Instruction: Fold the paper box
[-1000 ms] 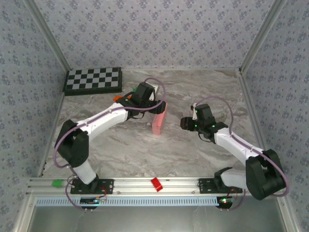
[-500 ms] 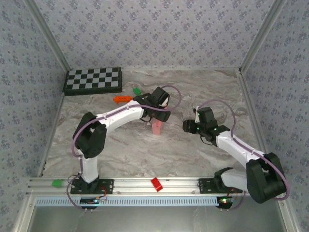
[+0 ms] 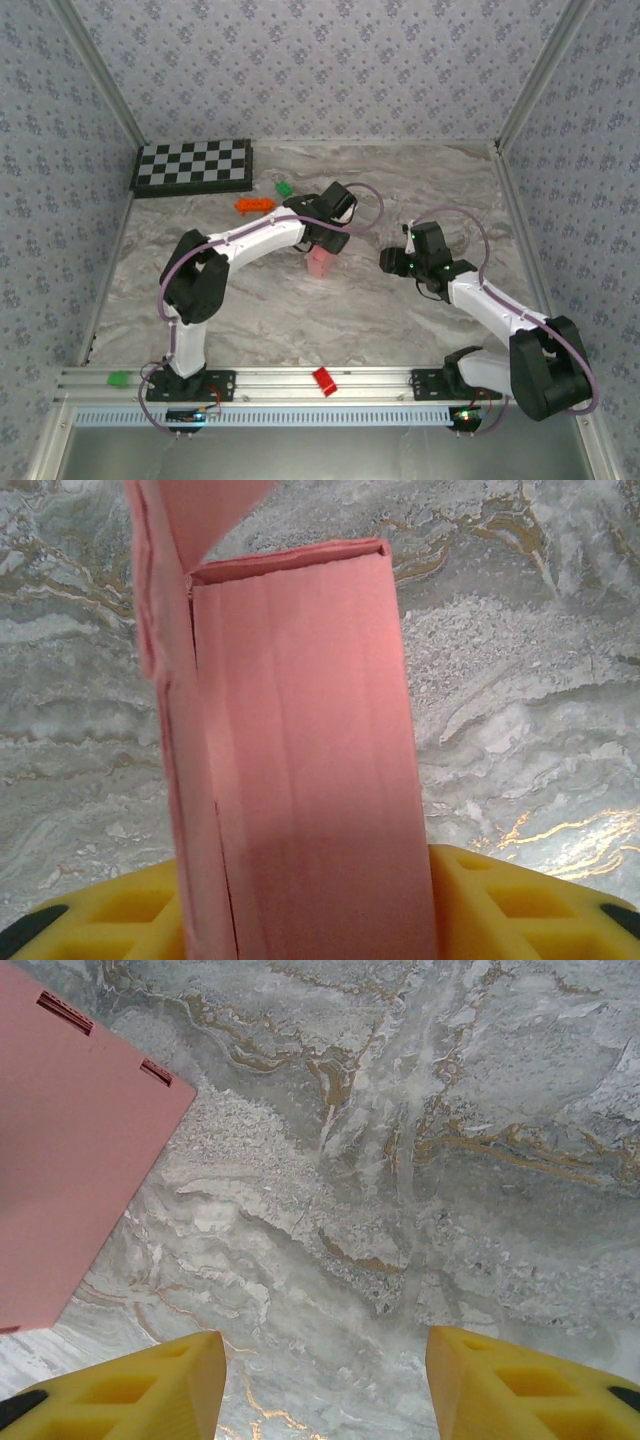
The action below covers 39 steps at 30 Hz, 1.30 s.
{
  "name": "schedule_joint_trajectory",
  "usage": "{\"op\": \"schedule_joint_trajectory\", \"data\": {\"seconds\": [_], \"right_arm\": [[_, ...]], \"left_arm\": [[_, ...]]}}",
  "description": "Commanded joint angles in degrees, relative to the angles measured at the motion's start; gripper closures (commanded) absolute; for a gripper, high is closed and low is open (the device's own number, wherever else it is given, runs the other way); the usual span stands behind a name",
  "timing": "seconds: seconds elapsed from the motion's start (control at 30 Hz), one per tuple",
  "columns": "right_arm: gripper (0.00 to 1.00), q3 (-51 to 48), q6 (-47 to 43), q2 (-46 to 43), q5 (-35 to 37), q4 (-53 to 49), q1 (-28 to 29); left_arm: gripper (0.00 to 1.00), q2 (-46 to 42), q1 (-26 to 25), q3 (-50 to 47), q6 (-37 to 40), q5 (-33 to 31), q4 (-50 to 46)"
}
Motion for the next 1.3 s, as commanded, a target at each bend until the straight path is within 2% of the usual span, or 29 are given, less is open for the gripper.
{"op": "schedule_joint_trajectory", "data": {"seconds": [0.0,0.13,0.43,0.5,0.63,0.8,1.03,1.27], "right_arm": [[0.43,-0.5,0.6,-0.3,-0.7,-0.2,-0.5],[0.43,-0.5,0.7,-0.4,-0.7,-0.5,-0.7],[0.43,-0.9,0.8,-1.9,-0.7,-1.5,-0.7],[0.43,-1.1,0.8,-2.5,-0.7,-1.9,-0.8],[0.43,-1.4,0.8,-3.2,-0.7,-2.4,-0.9],[0.43,-1.9,0.8,-3.6,-0.5,-2.8,-1.0],[0.43,-2.4,1.0,-3.7,-0.5,-2.7,-1.2],[0.42,-2.3,0.8,-3.7,-0.6,-2.8,-1.5]], "left_arm": [[0.50,-0.1,-0.3,1.3,6.2,-0.3,-2.5],[0.50,-0.5,0.4,0.5,12.5,3.1,-2.1],[0.49,-5.2,4.9,-5.3,26.2,18.6,4.5],[0.49,-5.2,6.0,-4.7,29.4,23.5,2.8],[0.50,-4.5,7.0,-3.5,36.7,27.9,-0.2],[0.49,-4.9,7.1,-5.0,46.5,31.1,0.6],[0.48,-2.3,8.5,-1.4,58.8,38.4,-5.7],[0.40,-1.3,9.2,0.9,61.2,38.2,-6.5]]}}
